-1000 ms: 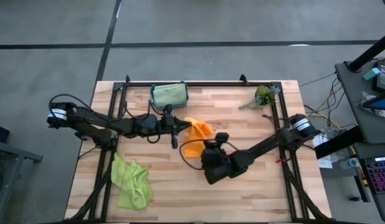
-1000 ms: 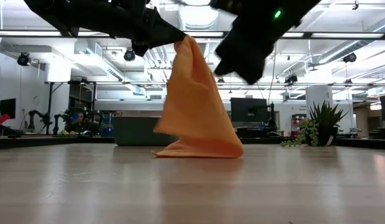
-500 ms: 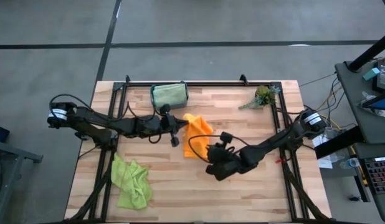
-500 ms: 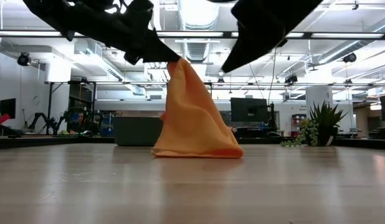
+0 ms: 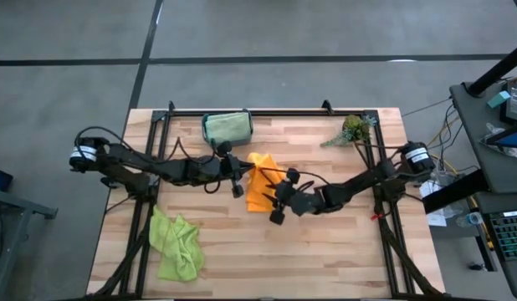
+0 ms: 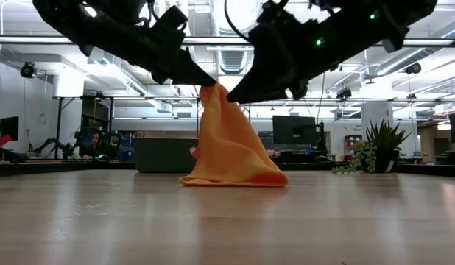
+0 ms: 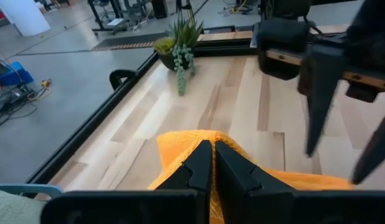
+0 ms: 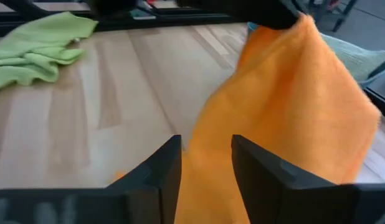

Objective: Fold microfiber towels
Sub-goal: Fold the orange microfiber towel

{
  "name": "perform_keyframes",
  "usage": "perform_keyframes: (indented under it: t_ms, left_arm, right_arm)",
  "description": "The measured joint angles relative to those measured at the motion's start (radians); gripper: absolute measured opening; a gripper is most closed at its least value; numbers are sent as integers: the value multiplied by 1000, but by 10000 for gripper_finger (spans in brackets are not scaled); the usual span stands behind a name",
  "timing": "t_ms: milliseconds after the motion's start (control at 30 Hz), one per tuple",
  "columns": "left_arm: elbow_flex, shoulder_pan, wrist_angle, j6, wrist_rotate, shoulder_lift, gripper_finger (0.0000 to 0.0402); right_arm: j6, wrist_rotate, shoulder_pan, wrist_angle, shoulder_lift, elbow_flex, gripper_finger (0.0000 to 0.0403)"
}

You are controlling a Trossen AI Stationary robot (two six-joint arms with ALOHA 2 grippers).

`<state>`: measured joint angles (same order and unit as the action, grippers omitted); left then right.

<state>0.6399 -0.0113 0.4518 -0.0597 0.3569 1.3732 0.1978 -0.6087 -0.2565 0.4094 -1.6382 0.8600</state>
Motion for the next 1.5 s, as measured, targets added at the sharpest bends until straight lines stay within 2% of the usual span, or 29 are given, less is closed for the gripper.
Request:
perform_keyframes:
  t_ms: [200,400,467,567,633,733,833,1033,1200,1300,1500]
  left_arm:
    - [0,1,11,0,0,6,0]
    - [0,1,12,0,0,5,0]
    - [0,1,11,1,0,5,0]
    - [0,1,12,1,0,5,0]
    - [0,1,11,0,0,5,0]
    - [0,1,11,0,0,5,0]
    - [0,1,11,0,0,5,0]
    - [0,-6,12,0,-5,-29,0]
    - [4,-23,-58,0,-36,-111,0]
    - [22,-36,-118,0,-126,-184,0]
    - [71,-51,-222,1,-434,-337,0]
  right_arm:
    - [11,7,25,3,-29,0,137]
    - [-23,6,24,108,-197,58,137]
    - [-23,-58,25,118,-252,102,137]
    - [-10,-243,23,65,-311,172,137]
    - [-35,-281,22,3,-334,216,132]
    - [-33,-281,19,-117,-341,278,99]
    - [-24,-283,12,-271,-330,325,33]
    - [-13,-362,-48,-489,-220,365,9]
    - [-15,-329,-132,-650,-49,361,8]
    - [-15,-237,-175,-699,80,361,8]
    - [-76,45,-197,-705,307,361,8]
